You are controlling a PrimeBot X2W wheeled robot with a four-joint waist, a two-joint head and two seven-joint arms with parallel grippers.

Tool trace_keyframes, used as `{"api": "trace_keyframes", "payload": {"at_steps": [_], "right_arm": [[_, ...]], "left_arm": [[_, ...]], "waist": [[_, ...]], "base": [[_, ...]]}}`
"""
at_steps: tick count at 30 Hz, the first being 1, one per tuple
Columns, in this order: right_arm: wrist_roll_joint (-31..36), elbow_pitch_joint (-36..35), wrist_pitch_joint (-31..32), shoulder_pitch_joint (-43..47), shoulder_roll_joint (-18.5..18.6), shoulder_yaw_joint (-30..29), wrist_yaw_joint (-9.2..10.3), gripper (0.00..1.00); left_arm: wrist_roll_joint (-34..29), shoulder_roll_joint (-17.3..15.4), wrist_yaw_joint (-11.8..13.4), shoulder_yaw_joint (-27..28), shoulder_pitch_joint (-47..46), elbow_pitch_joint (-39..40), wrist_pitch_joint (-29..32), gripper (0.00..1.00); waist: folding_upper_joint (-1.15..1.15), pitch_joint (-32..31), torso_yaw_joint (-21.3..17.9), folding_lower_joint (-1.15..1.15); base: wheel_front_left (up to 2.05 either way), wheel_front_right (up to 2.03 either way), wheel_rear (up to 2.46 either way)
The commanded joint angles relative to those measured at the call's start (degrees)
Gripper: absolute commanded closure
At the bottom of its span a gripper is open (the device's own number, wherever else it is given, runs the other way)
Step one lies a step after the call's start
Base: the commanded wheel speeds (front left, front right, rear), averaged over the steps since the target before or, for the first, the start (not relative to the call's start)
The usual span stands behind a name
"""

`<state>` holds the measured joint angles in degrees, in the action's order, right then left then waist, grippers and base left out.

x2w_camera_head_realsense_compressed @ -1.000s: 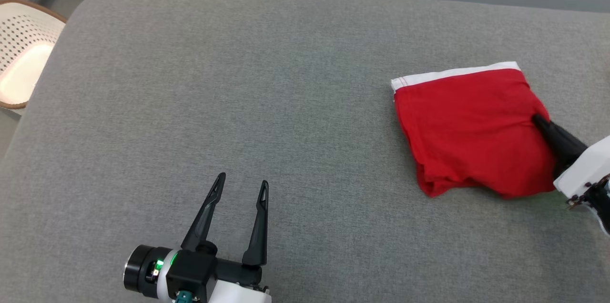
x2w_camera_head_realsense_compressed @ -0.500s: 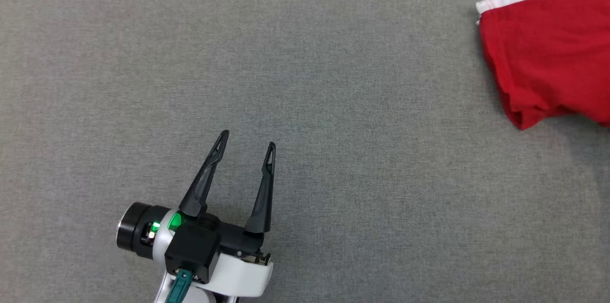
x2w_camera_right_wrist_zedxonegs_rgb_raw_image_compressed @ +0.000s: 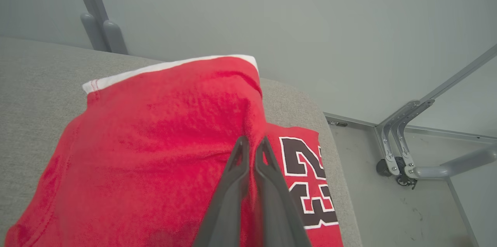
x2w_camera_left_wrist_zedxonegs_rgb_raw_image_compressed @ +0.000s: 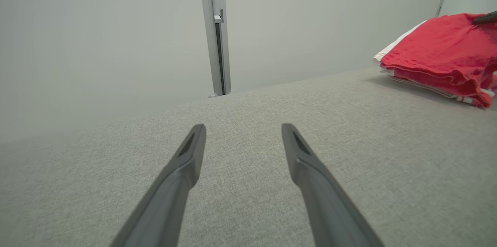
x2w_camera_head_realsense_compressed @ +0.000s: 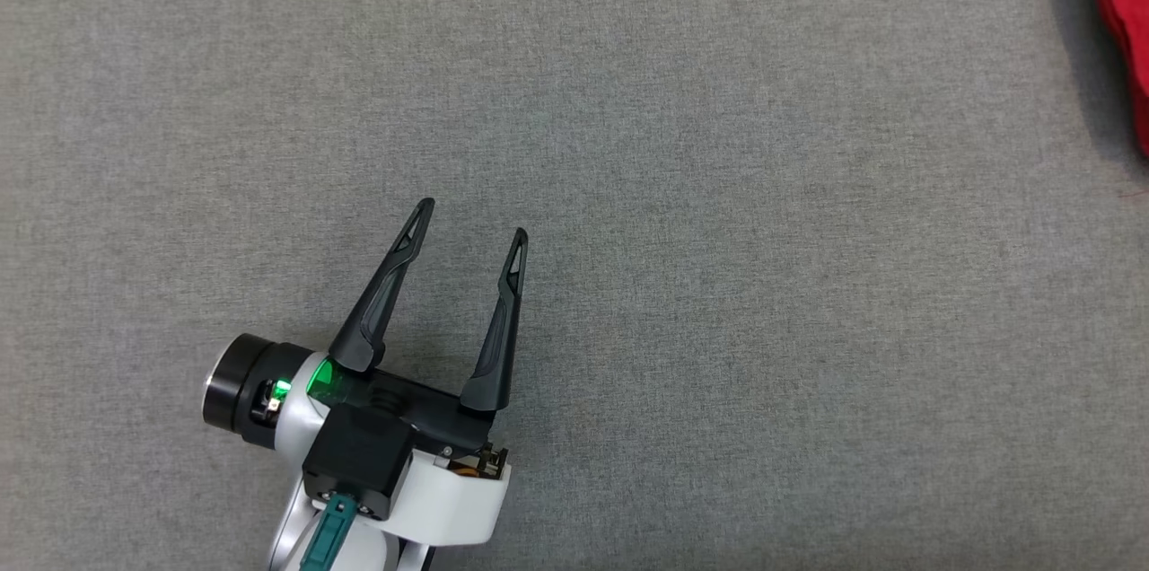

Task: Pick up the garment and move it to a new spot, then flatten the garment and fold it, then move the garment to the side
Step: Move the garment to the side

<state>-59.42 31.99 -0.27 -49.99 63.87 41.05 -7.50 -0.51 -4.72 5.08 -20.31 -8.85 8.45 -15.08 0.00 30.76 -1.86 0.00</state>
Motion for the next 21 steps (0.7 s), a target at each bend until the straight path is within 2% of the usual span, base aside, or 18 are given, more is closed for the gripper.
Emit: {"api": "trace_keyframes", "payload": {"at_steps": [1, 11, 12, 13, 14, 20, 21], "right_arm": [[1.2, 0.5, -0.4, -1.0, 0.1, 0.1, 0.04, 1.00], [12.3, 10.6, -1.3, -5.0, -2.5, -2.2, 0.05, 1.00], [12.9, 11.8, -0.9, -5.2, -3.1, -2.6, 0.05, 0.98], [14.3, 13.1, -0.7, -5.4, -3.4, -2.8, 0.05, 0.71], [15.4, 14.2, -0.4, -5.7, -3.9, -3.0, 0.05, 0.00], [21.8, 20.0, -0.4, -7.6, -7.3, -4.6, 0.05, 0.00], [25.3, 22.4, -1.0, -8.5, -8.2, -5.1, 0.05, 0.00]], "left_arm": [[-0.2, -0.4, -0.2, 0.1, -1.0, 0.1, -0.1, 0.00], [0.4, -1.0, -0.2, -0.5, -2.7, 0.0, -0.1, 0.00], [0.4, -1.0, -0.1, -0.5, -2.8, 0.0, -0.1, 0.00], [0.5, -1.1, -0.1, -0.4, -2.9, -0.1, -0.1, 0.00], [0.6, -1.1, -0.1, -0.4, -3.0, -0.1, -0.1, 0.00], [1.1, -0.9, -0.4, -0.7, -3.5, -0.3, -0.1, 0.00], [1.2, -0.7, -0.4, -0.8, -3.4, -0.5, -0.1, 0.00]], "waist": [[0.00, 0.9, -0.5, 0.00], [0.00, 2.9, -0.6, 0.00], [0.00, 2.9, -0.6, 0.00], [0.00, 2.9, -0.5, 0.00], [0.00, 2.9, -0.5, 0.00], [0.00, 2.3, -0.1, 0.00], [0.00, 1.5, 0.2, 0.00]], "base": [[0.00, 0.00, 0.00], [0.00, 0.00, 0.00], [0.00, 0.00, 0.00], [0.00, 0.00, 0.00], [0.00, 0.00, 0.00], [0.00, 0.00, 0.00], [0.00, 0.00, 0.00]]}}
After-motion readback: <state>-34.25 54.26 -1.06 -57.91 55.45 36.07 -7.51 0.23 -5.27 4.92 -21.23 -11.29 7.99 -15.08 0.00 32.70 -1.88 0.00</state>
